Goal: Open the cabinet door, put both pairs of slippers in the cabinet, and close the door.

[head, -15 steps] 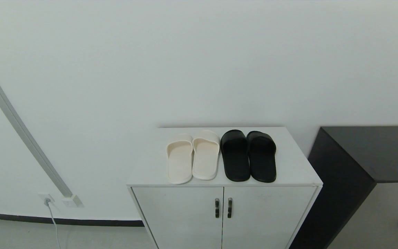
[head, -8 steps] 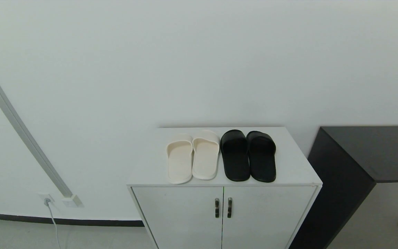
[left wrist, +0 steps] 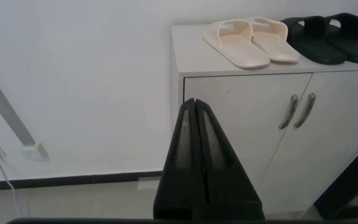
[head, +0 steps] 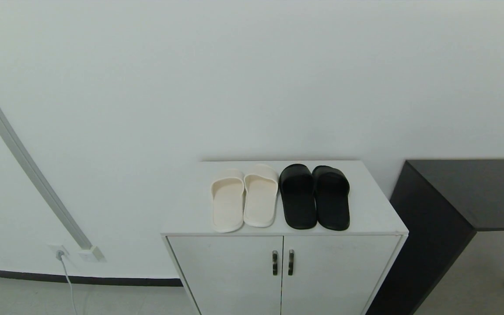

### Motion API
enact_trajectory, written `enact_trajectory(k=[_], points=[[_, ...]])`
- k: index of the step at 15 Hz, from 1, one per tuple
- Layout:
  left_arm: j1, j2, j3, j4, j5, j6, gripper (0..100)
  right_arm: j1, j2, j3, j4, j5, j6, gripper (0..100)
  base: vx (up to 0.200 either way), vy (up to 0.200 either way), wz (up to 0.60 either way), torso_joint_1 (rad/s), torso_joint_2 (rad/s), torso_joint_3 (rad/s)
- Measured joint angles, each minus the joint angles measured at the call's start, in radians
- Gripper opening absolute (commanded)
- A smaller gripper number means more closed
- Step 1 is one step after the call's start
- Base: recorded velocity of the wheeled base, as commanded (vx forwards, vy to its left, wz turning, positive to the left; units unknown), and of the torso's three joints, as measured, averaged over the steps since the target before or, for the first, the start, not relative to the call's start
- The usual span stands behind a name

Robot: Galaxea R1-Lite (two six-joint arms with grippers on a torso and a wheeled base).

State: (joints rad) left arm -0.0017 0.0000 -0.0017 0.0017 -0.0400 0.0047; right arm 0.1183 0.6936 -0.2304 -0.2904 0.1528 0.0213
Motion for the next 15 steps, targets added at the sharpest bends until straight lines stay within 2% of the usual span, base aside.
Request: enact_trajectory(k=[3, 10, 15], points=[[0.0, 0.0, 0.0, 0.0, 0.0, 0.001, 0, 0.1, 0.188, -0.04, -0.111, -0.062, 0.054, 100, 0.0, 0.0, 0.0, 0.0, 0.0, 0.0], [0.0, 0.0, 0.0, 0.0, 0.0, 0.001, 0, 0.425, 0.474, -0.233, -0.138, -0.389, 0.153, 100, 0.0, 0.0, 0.0, 0.0, 0.0, 0.0], [0.0, 0.0, 0.0, 0.0, 0.0, 0.001, 0, 0.604, 0.701, -0.381, -0.243, -0.587, 0.18, 100, 0.0, 0.0, 0.0, 0.0, 0.0, 0.0]])
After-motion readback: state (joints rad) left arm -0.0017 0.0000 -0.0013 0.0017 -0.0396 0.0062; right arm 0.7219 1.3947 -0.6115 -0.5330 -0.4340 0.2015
